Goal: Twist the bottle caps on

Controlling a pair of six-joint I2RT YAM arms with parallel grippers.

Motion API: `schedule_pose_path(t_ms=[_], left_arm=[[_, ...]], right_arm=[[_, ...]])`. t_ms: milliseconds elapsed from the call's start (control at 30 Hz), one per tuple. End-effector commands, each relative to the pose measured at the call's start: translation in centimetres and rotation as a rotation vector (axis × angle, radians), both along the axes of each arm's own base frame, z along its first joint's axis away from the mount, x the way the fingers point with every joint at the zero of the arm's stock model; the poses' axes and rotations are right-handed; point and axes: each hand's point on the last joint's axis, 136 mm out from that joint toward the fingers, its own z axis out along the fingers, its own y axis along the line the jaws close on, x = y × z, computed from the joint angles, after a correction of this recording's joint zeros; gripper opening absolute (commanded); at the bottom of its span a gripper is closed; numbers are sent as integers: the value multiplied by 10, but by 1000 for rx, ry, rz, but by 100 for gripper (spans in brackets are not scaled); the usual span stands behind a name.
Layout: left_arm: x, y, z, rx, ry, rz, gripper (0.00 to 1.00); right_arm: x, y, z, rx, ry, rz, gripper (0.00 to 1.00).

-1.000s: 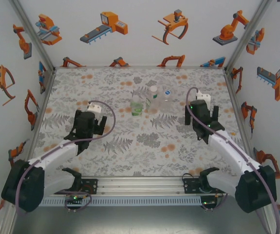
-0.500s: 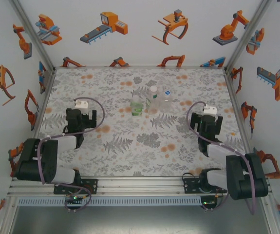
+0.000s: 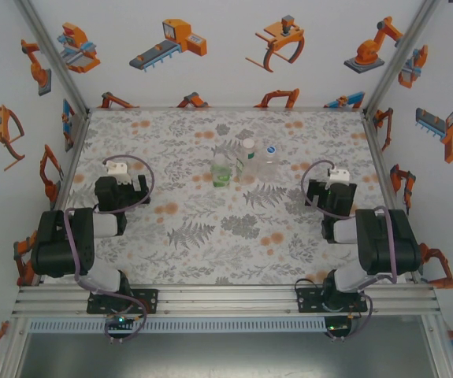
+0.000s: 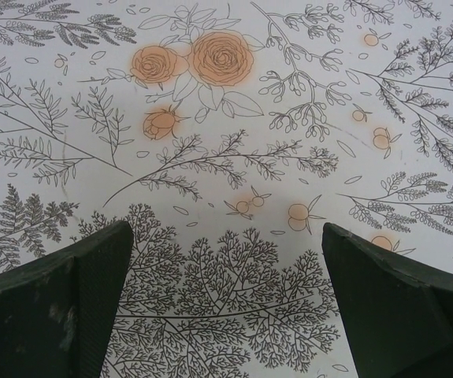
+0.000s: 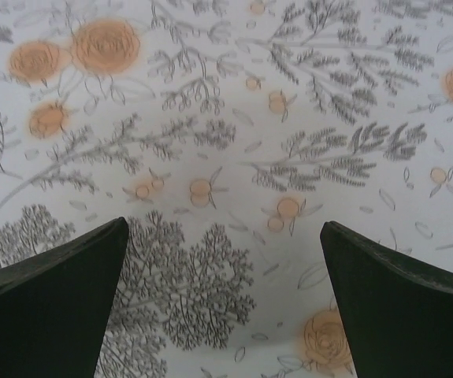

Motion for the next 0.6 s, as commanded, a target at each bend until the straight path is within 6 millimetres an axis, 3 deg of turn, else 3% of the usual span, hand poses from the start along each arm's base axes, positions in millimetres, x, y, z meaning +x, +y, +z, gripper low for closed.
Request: schedule_pose_path(t_ms=[0,133,300,567], left_arm=[[8,-5,17,-24,-56,-16,97],[8,-5,16,-25,-53,-15,97],[8,-5,16,-24,-54,-14,97],[8,-5,17,-25,-55,-14,97]], right_arm=[[14,-6,22,5,-61,-35,99],[13,-8,23,3,-74,-53,99],[17,9,22,8,-64,55,99],[15,1,21,28,-65,25,99]])
